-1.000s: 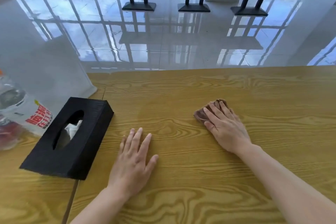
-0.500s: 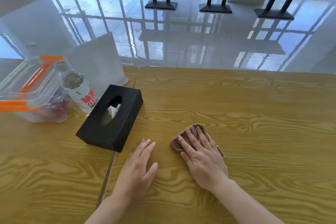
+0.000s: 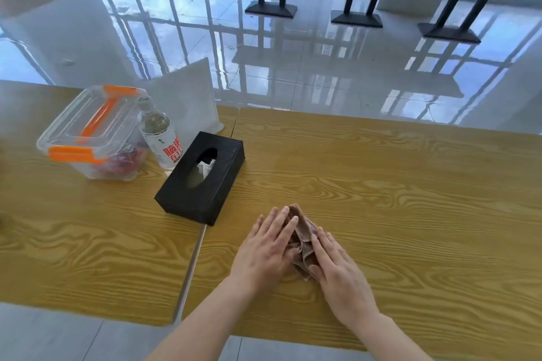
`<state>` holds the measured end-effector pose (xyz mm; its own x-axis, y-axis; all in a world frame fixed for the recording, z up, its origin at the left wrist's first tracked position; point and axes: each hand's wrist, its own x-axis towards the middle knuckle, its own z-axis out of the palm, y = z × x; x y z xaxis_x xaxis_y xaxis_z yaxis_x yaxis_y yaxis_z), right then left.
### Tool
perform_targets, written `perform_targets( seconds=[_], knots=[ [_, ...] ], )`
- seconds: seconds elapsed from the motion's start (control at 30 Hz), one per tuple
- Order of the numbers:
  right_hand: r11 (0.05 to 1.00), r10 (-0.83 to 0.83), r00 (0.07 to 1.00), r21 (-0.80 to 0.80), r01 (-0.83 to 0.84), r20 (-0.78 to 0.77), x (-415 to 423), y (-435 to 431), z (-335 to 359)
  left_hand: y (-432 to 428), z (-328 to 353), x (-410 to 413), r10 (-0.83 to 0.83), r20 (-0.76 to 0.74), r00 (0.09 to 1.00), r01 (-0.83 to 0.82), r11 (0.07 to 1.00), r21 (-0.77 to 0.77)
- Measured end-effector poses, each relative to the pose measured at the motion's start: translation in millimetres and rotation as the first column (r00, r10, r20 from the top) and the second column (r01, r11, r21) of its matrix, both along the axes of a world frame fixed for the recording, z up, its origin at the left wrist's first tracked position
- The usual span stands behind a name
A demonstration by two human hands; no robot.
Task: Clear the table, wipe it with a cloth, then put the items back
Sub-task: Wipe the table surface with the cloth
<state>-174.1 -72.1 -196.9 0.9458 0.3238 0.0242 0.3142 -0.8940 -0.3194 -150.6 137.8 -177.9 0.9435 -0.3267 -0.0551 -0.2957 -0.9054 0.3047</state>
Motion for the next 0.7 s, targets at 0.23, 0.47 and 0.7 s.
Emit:
perform_targets(
  seconds=[0.23, 0.47, 0.7],
  knots=[
    [0.993, -0.010, 0.996, -0.112, 0.020, 0.084, -3, 21, -3, 0, -8, -12, 0.020, -0.078, 0.997, -0.017, 0.999, 0.040],
    [0.991, 0.121, 0.987, -0.077, -0.114, 0.106, -30, 66, 4, 50, -21, -61, 0.132, -0.047, 0.990, -0.131, 0.991, 0.035],
    [0.981, 0.191, 0.969, 0.010, -0.195, 0.160, -34, 136, 19, 105, -17, -83, 0.154, 0.016, 0.988, -0.154, 0.987, 0.049]
  ],
)
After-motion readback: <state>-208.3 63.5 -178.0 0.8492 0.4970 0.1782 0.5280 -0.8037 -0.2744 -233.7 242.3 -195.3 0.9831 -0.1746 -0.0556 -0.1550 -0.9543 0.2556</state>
